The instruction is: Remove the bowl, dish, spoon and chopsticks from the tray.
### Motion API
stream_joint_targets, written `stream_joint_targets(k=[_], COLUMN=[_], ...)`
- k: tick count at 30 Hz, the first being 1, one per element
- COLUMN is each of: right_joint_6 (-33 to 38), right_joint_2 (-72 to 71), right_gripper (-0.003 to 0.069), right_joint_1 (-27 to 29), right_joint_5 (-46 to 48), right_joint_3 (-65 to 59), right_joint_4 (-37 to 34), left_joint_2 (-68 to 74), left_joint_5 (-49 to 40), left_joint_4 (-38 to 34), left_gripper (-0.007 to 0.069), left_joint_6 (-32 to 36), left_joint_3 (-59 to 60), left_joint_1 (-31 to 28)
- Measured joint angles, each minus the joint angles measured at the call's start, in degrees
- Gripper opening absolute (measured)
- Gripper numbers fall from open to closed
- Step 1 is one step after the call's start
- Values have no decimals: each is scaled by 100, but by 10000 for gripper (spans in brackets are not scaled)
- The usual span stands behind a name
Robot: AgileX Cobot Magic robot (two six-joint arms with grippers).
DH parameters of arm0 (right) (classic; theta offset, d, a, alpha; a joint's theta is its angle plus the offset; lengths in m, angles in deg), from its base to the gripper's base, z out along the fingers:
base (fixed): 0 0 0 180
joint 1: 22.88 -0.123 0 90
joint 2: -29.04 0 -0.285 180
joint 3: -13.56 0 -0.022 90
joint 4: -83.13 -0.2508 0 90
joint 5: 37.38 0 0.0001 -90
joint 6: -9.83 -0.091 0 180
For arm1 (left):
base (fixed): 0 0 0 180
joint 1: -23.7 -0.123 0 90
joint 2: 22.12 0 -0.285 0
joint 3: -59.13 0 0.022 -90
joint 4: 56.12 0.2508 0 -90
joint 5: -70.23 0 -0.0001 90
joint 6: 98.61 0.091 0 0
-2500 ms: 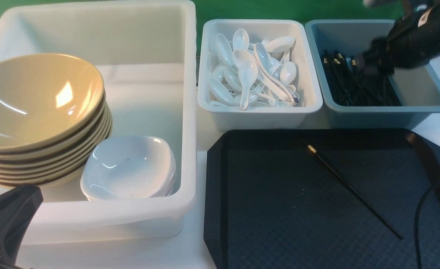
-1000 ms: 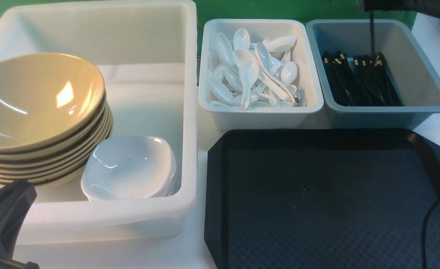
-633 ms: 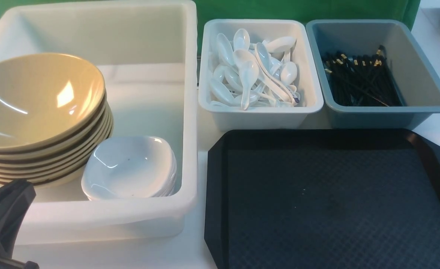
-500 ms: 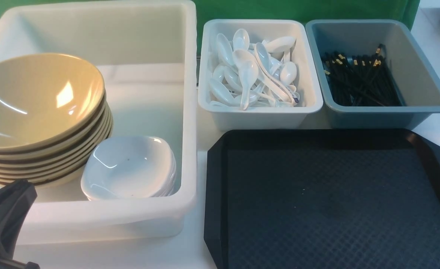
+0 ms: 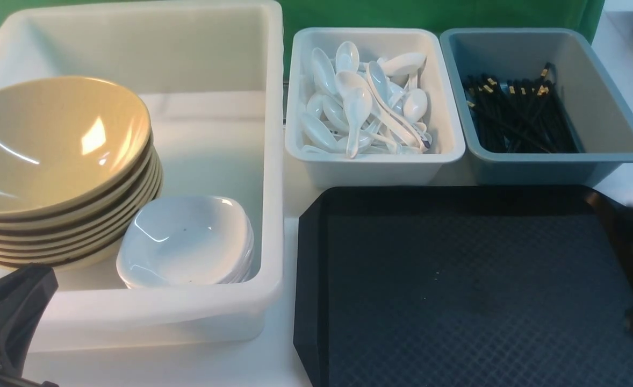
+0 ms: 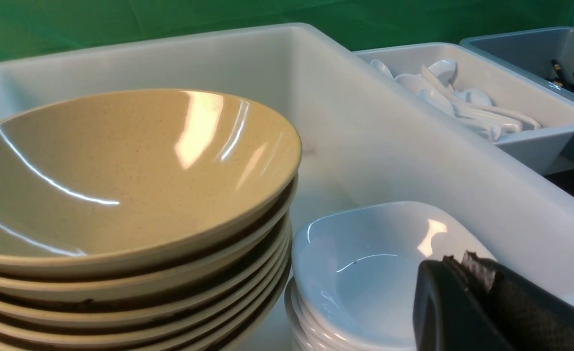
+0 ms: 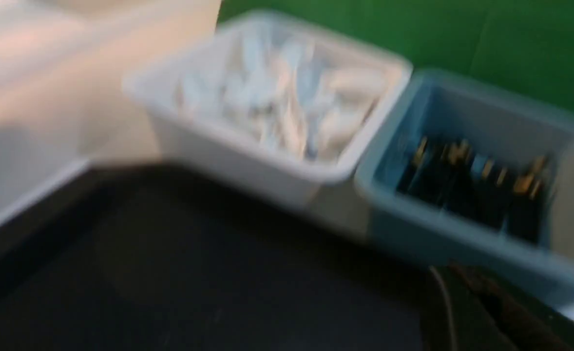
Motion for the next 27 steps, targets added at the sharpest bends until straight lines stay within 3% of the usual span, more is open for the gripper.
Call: stream_joint_targets(k=[7, 11, 19, 25, 27], right_joint_6=[-96, -430, -224, -244, -329], right_joint_2=[-266, -1254, -3782, -3963, -3963], right_gripper=[34, 34, 34, 34, 34], right_joint_1=[5, 164, 816, 1249, 1361], right_joint_5=[-178, -631, 39, 565, 1204], right_joint_3=[-1188, -1822, -1875, -1875, -1875], right_joint_4=[0, 0, 0, 15, 19], left_joint_2=[0, 0, 0, -5, 0], left_joint_5=[-24, -25, -154, -174, -180], left_joint_4=[1, 7, 7, 15, 15], left_gripper=[-5, -5, -5, -5, -5], left_joint_6=[0, 0, 0, 0, 0], left_joint_3=[0, 0, 0, 0, 0], left_joint_1=[0, 0, 0, 0, 0])
